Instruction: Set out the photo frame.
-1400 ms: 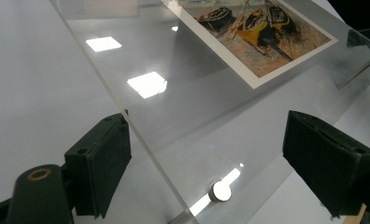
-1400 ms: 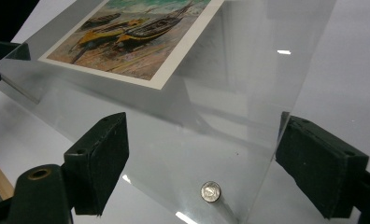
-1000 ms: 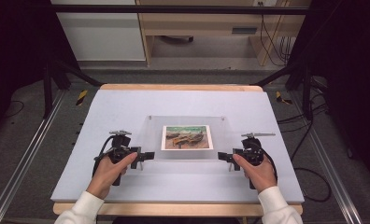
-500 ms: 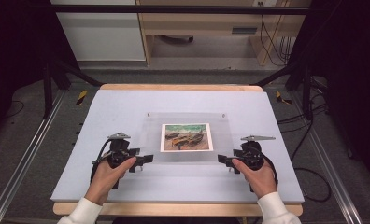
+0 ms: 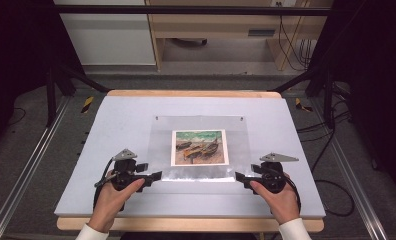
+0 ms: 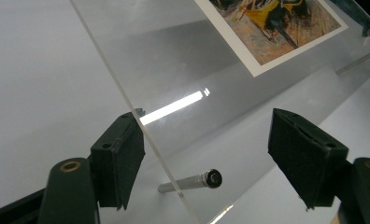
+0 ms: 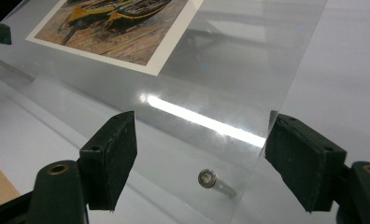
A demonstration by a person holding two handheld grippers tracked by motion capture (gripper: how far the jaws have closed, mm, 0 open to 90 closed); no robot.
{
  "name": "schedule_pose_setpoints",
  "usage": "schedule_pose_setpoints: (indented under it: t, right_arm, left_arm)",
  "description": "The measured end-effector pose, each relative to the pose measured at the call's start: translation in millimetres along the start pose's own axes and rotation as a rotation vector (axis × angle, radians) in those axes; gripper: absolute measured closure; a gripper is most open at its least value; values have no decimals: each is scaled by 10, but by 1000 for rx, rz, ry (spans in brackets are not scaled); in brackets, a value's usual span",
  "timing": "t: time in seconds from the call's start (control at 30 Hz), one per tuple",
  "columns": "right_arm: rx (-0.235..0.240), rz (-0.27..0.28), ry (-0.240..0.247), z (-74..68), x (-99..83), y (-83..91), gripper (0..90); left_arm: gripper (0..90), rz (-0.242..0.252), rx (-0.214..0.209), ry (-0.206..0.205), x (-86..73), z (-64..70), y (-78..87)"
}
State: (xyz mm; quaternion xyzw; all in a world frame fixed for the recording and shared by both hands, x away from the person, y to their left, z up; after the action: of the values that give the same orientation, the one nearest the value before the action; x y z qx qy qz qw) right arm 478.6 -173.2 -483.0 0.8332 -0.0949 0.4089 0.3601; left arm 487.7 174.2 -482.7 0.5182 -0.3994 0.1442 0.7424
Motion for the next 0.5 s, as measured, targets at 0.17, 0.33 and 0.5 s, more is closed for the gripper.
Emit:
schedule_pose_setpoints:
  t: [0.17,0.33,0.5]
  right_arm:
    - [-7,11,28,-11,-26,21,276]
    - [-25,10,49,-46,-58,45,289]
    - [-34,12,54,-70,-81,61,299]
  left_arm:
    - [299,16,12,-2,-21,4,24]
    - [330,33,19,-3,-61,19,64]
    - [338,34,28,-14,-77,33,82]
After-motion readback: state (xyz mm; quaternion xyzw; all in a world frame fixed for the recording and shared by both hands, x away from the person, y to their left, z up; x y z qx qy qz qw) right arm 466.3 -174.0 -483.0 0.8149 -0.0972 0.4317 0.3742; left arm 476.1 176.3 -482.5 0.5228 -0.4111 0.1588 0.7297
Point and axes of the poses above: each handheld gripper's, and its own axes: y roughly backward along the jaws, x roughly out of its top, z roughly to its right, the point moved 7 cm from there along -y, roughly forward along the jaws, and after that the axes turned 14 degrees about x, right-handed, at the moved point
